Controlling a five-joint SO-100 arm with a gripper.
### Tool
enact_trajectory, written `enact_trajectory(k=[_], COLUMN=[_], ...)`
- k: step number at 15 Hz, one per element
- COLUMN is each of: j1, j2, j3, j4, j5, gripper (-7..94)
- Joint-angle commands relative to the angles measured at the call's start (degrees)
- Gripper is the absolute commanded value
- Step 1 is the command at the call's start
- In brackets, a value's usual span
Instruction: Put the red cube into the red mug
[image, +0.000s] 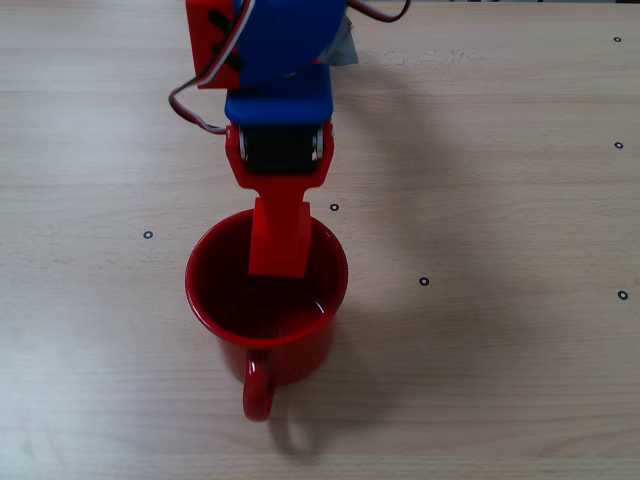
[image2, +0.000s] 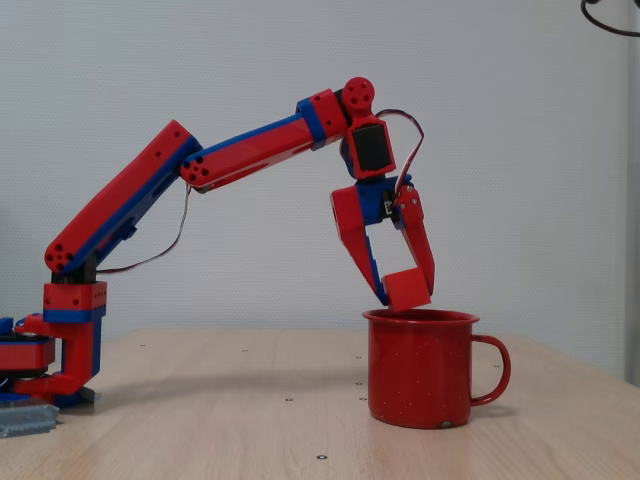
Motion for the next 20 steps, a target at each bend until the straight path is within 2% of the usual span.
enact_trajectory(k=[1, 3, 8, 15, 16, 17, 19, 20], j1=[0.09, 0.7, 1.85, 3.16, 3.43, 3.78, 4.57, 4.83], j2=[2.55, 2.2, 1.67, 2.99, 3.87, 4.92, 7.03, 8.61], j3=[-4.39, -4.13, -4.57, -4.66, -3.78, -2.72, -0.88, 0.53], j4=[-1.41, -2.99, -6.06, -7.56, -7.82, -8.61, -9.84, -10.28], j5=[-1.05, -2.02, -2.55, -3.87, -3.87, -4.22, -3.69, -3.52], gripper=[16, 27, 39, 37, 36, 29, 6, 0])
